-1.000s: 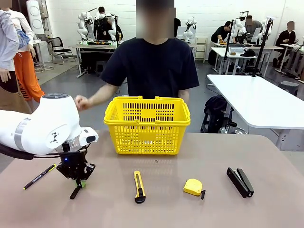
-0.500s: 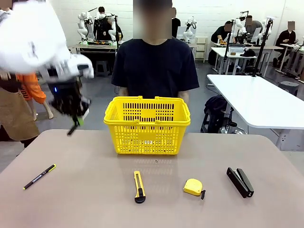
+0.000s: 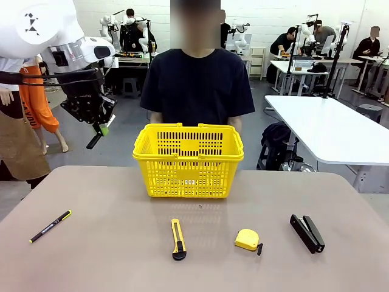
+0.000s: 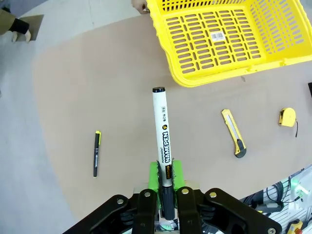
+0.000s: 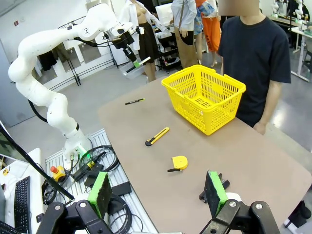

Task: Place the items the person wants into the basket.
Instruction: Pick up the item the person points to and place it in the Market Basket.

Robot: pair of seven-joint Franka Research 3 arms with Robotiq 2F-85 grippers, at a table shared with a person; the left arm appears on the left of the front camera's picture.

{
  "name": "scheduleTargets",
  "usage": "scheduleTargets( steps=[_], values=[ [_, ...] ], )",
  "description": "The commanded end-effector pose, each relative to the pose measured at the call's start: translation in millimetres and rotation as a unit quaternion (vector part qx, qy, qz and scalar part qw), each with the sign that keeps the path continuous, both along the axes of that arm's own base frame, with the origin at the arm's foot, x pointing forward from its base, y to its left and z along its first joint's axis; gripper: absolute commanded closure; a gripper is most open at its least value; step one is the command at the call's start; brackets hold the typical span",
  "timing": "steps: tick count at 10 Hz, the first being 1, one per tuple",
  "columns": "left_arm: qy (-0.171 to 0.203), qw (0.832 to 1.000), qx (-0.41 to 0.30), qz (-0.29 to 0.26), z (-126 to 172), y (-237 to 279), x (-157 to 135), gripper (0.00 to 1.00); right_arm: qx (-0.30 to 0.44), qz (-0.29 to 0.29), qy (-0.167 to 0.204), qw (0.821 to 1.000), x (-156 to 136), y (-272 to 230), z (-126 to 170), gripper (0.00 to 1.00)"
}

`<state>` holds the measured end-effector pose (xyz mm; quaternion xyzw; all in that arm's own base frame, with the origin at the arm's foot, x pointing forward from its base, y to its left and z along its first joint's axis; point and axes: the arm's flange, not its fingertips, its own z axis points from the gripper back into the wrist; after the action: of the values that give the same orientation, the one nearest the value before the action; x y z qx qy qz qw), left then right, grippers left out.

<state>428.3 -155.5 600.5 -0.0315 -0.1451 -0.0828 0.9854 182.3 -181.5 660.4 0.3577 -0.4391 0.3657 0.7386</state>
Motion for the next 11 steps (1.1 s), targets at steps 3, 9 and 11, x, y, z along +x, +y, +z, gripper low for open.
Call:
scheduleTargets(
  steps=[3,9,11],
  values=[
    [0.001,1.000,0.000,0.001,-1,0,1,1.00,0.008,0.008,-0.009,1.000,2,1,3,0.00],
    [0.001,1.000,0.000,0.001,-1,0,0,0.88,0.008,0.008,-0.009,1.000,2,1,3,0.00],
    [0.002,0.966,0.042,-0.255,3,-34,62,0.88,0.008,0.008,-0.009,1.000,2,1,3,0.00]
  ],
)
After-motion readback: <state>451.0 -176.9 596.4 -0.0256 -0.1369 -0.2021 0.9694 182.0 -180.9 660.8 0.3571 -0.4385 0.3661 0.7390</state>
